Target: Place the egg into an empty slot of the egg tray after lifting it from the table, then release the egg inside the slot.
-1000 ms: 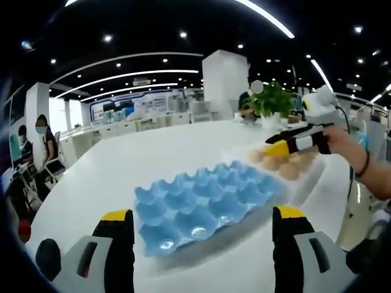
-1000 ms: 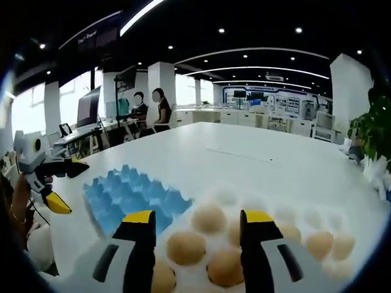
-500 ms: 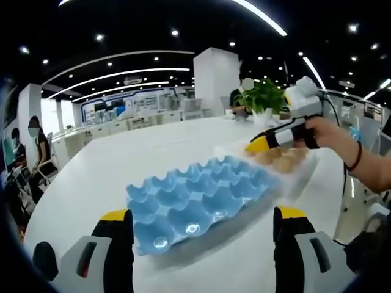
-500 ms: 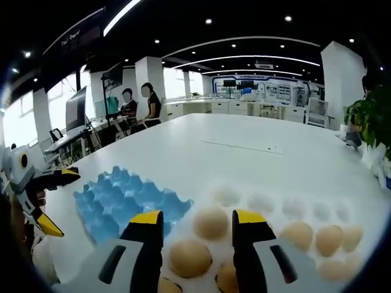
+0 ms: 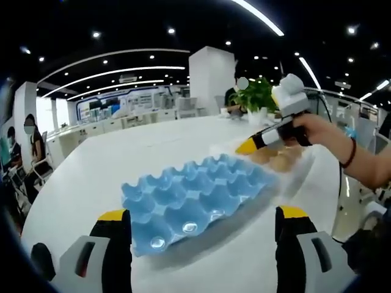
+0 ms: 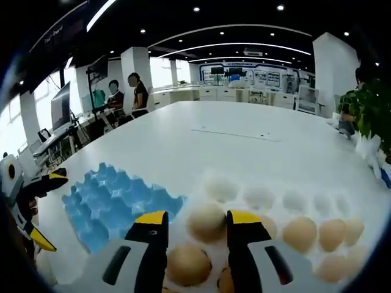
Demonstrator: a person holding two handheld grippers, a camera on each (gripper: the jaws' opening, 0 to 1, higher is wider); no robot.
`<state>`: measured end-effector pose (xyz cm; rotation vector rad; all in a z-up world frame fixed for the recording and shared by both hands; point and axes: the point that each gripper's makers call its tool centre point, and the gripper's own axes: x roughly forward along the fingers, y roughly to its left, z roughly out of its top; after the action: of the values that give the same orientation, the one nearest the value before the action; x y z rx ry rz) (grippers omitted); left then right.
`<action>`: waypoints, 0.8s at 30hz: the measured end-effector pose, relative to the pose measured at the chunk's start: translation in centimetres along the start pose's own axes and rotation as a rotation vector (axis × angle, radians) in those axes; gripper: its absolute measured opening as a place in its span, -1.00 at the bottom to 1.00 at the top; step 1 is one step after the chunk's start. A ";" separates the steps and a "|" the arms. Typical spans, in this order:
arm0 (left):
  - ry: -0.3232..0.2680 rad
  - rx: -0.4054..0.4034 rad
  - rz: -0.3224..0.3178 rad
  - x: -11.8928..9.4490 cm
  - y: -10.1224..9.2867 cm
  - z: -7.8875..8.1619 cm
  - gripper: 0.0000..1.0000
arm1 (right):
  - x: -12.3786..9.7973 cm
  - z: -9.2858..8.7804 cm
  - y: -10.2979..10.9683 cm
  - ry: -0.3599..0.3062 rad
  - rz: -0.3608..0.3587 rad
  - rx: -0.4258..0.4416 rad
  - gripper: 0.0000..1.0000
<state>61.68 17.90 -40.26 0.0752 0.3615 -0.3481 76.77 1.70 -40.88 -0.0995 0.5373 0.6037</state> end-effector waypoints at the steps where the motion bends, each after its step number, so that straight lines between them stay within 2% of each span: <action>1: 0.000 0.000 0.000 0.0 0.0 0.0 1.00 | 0.1 0.0 -0.1 0.006 -0.012 0.008 -0.22; 3: -0.001 0.000 -0.001 0.1 0.1 0.1 1.00 | 0.0 -0.1 0.0 0.010 -0.021 0.011 -0.23; 10: 0.003 0.026 0.012 0.0 0.4 0.3 1.00 | 0.2 -0.4 -0.6 0.048 -0.083 -0.066 -0.34; 16: -0.001 0.038 0.014 0.0 0.5 0.6 1.00 | 0.1 -0.5 -1.2 0.054 -0.112 -0.058 -0.44; 24: 0.002 0.032 0.018 0.1 0.8 0.5 1.00 | 0.3 -0.4 -1.6 0.049 -0.131 -0.035 -0.46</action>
<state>62.18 18.53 -39.84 0.1103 0.3571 -0.3366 77.73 0.46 -41.48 -0.1816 0.5630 0.4835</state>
